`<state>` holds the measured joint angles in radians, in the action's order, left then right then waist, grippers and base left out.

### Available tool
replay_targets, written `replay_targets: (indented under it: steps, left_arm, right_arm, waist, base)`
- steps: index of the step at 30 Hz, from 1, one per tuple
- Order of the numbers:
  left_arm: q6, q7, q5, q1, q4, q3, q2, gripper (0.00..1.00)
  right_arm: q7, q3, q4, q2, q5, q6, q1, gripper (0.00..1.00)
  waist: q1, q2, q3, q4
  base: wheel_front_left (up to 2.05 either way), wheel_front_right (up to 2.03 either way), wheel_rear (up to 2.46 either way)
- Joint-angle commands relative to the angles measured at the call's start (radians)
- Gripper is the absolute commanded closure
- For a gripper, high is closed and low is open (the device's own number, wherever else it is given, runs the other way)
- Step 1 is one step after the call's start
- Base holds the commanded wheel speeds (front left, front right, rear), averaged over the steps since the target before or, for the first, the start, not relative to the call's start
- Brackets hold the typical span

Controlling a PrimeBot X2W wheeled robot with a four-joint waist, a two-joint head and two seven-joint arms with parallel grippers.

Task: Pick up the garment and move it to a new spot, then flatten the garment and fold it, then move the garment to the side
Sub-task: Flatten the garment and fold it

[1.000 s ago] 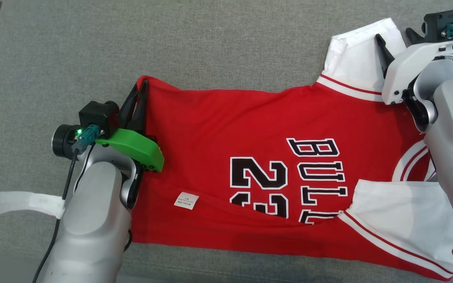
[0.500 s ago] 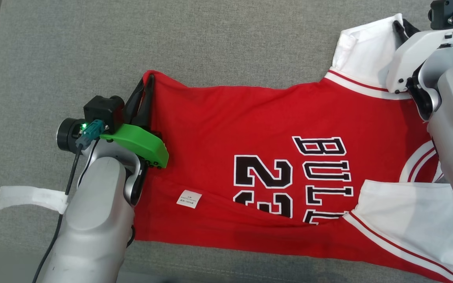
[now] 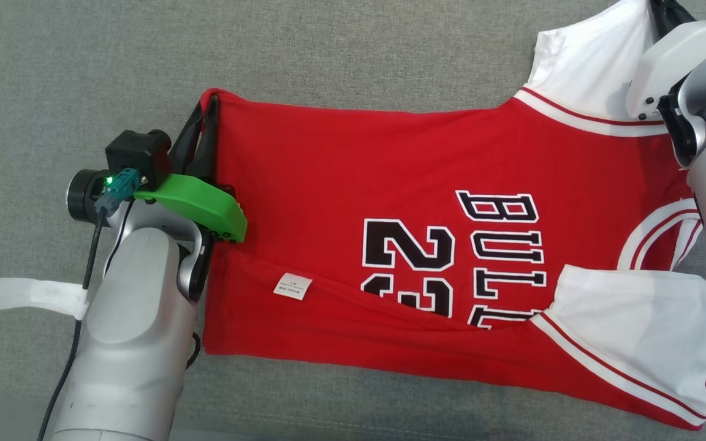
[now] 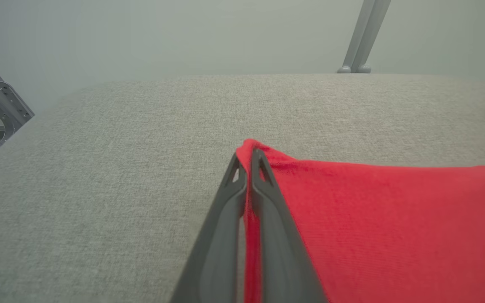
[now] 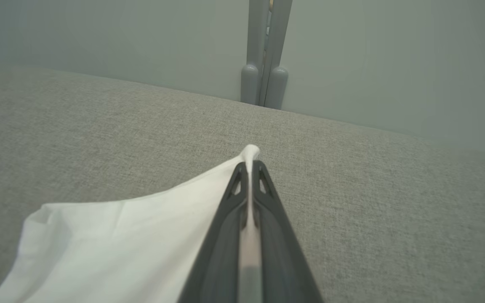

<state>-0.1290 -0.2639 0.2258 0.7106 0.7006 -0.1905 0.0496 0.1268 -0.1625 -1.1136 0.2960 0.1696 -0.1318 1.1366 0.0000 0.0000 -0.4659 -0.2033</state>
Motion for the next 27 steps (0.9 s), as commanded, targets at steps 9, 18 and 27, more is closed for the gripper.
replay_targets:
  steps: [9, 18, 27]
  left_arm:
    - [-0.001, 0.0, -0.039, 0.015, 0.002, 0.055, 0.006, 1.0]
    - [-0.002, 0.0, -0.063, -0.031, 0.017, 0.08, 0.017, 1.0]
    - [-0.003, 0.0, -0.064, -0.099, 0.035, 0.095, 0.042, 1.0]
  right_arm:
    - [0.081, 0.012, -0.018, -0.005, -0.022, 0.003, 0.034, 1.0]
    - [0.114, -0.017, -0.022, -0.031, 0.035, 0.002, -0.019, 1.0]
    - [0.129, -0.125, 0.069, -0.034, 0.165, 0.002, -0.129, 1.0]
  waist:
    - [0.0, 0.0, 0.021, 0.012]
    - [0.0, 0.0, 0.083, 0.033]
    - [0.0, 0.0, 0.18, 0.077]
  base:
    - [0.0, 0.0, 0.0]
    - [0.0, 0.0, 0.0]
    - [0.0, 0.0, 0.0]
